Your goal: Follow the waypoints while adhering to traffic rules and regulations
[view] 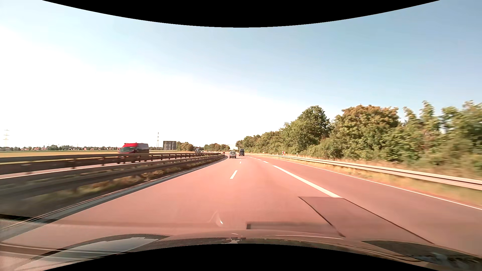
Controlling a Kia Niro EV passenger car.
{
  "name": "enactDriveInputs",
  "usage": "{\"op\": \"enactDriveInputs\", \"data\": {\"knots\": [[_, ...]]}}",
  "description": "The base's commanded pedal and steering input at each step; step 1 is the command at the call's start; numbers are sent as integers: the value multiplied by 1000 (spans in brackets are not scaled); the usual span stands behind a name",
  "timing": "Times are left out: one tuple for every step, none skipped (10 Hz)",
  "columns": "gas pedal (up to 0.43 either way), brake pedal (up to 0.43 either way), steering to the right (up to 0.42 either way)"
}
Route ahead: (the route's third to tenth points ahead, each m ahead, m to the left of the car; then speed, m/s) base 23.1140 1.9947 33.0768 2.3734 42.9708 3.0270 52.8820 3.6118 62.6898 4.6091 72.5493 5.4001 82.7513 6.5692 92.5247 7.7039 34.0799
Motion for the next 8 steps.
{"op": "enactDriveInputs", "data": {"knots": [[268, 6, -13], [260, 6, -12], [260, 6, -12], [248, 6, -12], [248, 6, -12], [248, 6, -12], [248, 6, -12], [248, 6, -12]]}}
